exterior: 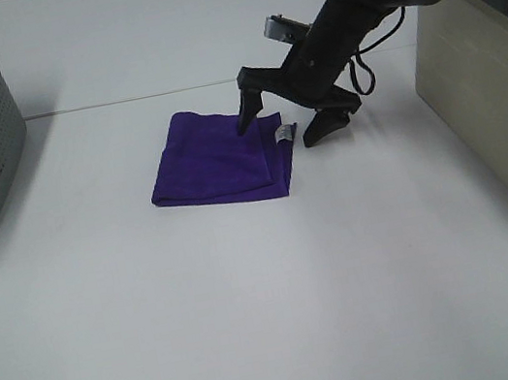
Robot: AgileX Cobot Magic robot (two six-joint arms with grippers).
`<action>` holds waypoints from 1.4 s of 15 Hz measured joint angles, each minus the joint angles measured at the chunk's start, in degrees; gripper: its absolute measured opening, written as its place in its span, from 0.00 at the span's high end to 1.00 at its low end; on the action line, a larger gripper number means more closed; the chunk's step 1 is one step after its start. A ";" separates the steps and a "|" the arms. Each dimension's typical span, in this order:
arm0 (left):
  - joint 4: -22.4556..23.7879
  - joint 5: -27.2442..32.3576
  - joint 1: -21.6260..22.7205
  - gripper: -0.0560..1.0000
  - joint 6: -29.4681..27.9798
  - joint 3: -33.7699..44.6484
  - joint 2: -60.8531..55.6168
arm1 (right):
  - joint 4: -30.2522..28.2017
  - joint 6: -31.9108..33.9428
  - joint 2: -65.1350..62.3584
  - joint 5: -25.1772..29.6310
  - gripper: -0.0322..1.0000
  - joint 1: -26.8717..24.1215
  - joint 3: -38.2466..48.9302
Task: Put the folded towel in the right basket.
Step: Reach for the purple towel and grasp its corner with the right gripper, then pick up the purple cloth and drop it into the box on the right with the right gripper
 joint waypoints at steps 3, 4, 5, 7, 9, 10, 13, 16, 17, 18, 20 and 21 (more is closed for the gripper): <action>0.00 0.00 0.00 0.01 0.00 0.00 0.00 | 3.61 1.26 2.18 -4.41 0.15 4.87 -0.86; 0.00 0.00 0.00 0.01 0.00 0.00 0.00 | 4.64 1.26 2.58 -6.07 0.22 6.42 -0.86; 0.00 0.00 0.00 0.01 0.00 0.00 0.00 | 5.16 1.26 3.04 -7.85 0.33 8.19 -0.86; 0.00 0.00 0.00 0.01 0.00 0.00 0.00 | 4.93 1.72 4.01 -10.89 0.67 11.34 -0.86; 0.00 0.00 0.00 0.01 0.00 0.00 0.00 | 4.30 2.01 4.41 -12.72 0.94 13.69 -0.80; 0.00 0.00 0.00 0.01 0.00 0.00 0.00 | 4.18 2.01 4.41 -13.12 0.95 14.32 -0.74; 0.00 0.00 0.00 0.01 0.00 0.06 0.00 | 3.90 2.01 4.41 -13.18 0.95 14.67 -0.74; 0.00 0.00 0.00 0.01 0.11 0.11 0.00 | 1.15 2.01 2.81 -8.59 0.95 14.67 -0.80; -0.40 0.00 0.00 0.01 0.52 0.11 0.00 | -0.74 2.01 1.95 -5.39 0.95 14.67 -1.49; -0.63 0.00 0.00 0.01 0.52 0.17 0.00 | -2.52 1.95 0.63 -2.18 0.95 14.67 -2.75; -0.80 0.00 0.00 0.01 0.86 0.17 0.00 | -4.58 1.26 -3.27 4.30 0.95 14.73 -7.56; -0.80 0.00 0.00 0.01 0.86 0.17 0.00 | -5.67 0.74 -5.50 8.02 0.95 14.73 -10.43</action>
